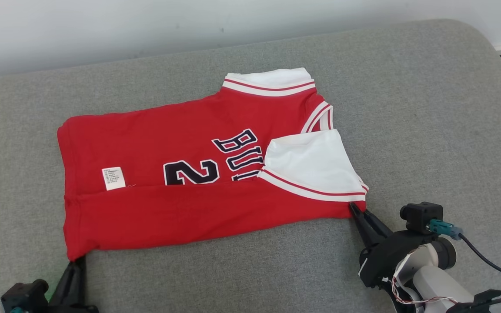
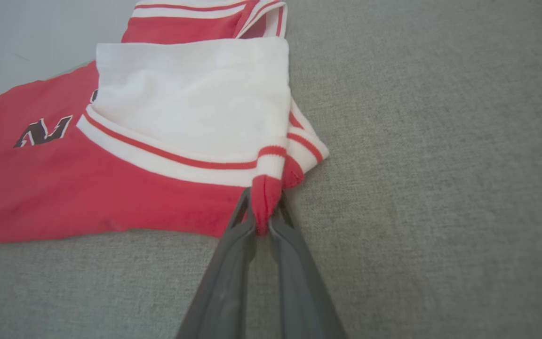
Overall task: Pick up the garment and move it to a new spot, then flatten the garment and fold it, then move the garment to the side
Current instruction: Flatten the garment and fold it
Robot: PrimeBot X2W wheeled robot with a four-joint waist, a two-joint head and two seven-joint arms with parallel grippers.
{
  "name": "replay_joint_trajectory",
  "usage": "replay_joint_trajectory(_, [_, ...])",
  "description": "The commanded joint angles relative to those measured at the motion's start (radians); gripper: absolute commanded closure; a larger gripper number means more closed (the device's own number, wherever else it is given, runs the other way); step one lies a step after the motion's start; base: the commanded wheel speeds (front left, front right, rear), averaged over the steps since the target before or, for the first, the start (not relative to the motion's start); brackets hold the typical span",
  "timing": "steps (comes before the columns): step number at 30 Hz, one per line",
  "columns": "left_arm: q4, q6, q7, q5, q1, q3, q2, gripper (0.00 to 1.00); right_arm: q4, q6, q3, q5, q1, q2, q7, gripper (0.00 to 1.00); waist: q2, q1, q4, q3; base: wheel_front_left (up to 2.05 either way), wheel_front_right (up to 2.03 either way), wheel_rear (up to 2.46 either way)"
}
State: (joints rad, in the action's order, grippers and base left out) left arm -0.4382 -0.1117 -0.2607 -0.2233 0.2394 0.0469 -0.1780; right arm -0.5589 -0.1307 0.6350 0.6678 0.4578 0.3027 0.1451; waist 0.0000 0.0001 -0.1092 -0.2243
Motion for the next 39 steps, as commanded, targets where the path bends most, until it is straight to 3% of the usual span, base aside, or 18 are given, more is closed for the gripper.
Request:
replay_joint_trajectory(1, [-0.006,0.001,-0.003,0.006,0.003,0.0,-0.003,1.0,-0.001,0.0,-0.003,0.0,0.001,0.004,0.002,1.0,0.0,-0.0001,0.002,0.002,0.0,0.0,0.0])
replay_joint_trajectory(14, [0.089,-0.006,-0.003,0.02,-0.111,0.015,0.005,1.0,0.06,0.0,-0.056,0.025,-0.071,0.078,-0.006,1.0,0.0,-0.0001,0.016,0.081,0.0,0.0,0.0])
replay_joint_trajectory(28, [0.231,0.037,-0.002,0.0,-0.326,0.007,0.067,1.0,0.327,0.0,-0.175,0.043,-0.328,0.155,-0.174,1.0,0.0,-0.0001,0.039,0.152,0.0,0.0,0.0])
replay_joint_trajectory(39, [0.22,0.061,0.008,-0.017,-0.366,0.007,0.073,1.0,0.459,0.0,-0.254,0.03,-0.487,0.11,-0.326,1.0,0.0,-0.0001,0.039,0.154,0.0,0.0,0.0])
